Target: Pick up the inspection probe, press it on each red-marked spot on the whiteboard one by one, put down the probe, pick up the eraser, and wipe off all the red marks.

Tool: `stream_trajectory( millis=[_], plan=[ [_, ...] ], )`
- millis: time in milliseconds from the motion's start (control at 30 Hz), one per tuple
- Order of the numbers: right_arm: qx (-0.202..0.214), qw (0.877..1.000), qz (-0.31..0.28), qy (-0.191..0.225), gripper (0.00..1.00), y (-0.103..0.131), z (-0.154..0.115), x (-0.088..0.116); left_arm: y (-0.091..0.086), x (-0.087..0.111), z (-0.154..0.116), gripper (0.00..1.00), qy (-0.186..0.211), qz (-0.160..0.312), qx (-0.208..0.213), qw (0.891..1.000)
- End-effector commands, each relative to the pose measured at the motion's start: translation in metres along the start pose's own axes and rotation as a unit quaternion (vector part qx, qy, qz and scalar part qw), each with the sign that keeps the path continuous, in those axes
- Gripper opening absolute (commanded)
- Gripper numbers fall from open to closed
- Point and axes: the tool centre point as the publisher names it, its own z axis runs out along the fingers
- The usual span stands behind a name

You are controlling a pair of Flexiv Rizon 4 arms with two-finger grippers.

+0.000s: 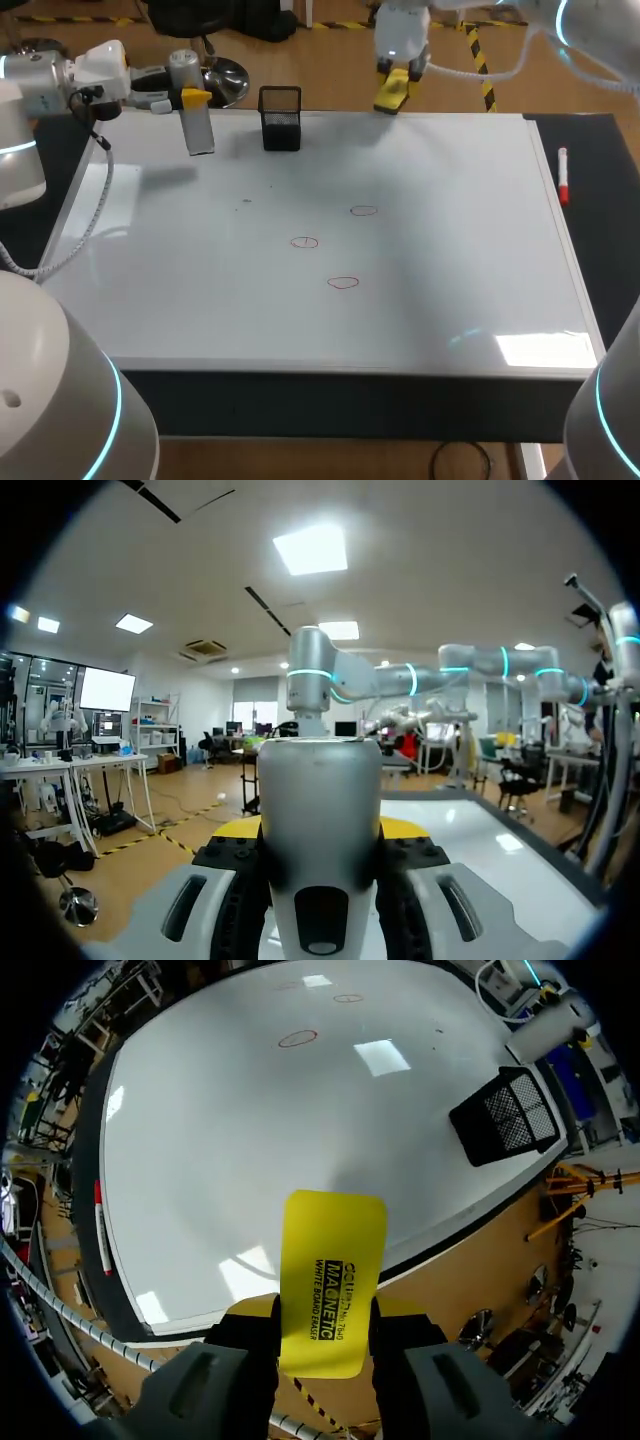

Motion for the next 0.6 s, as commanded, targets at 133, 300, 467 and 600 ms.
stream_trajectory(
  millis=[133,300,467,600],
  plan=[
    [0.01,0.998,0.054,-0.003,0.0,0.014,-0.041,0.038,-0.001,0.002,0.0,0.0,-0.003,0.001,0.0,1.0],
    [0.01,0.996,0.09,-0.006,0.0,0.021,-0.049,0.063,-0.001,0.002,0.0,0.0,-0.003,0.001,0.0,1.0],
    [0.016,0.992,0.123,-0.007,0.0,0.029,-0.054,0.086,-0.001,0.002,0.0,0.0,-0.003,0.001,0.0,1.0],
    [0.022,0.99,0.142,-0.004,0.0,0.034,-0.058,0.102,-0.001,0.002,0.0,0.0,-0.003,0.001,0.0,1.0]
  ],
)
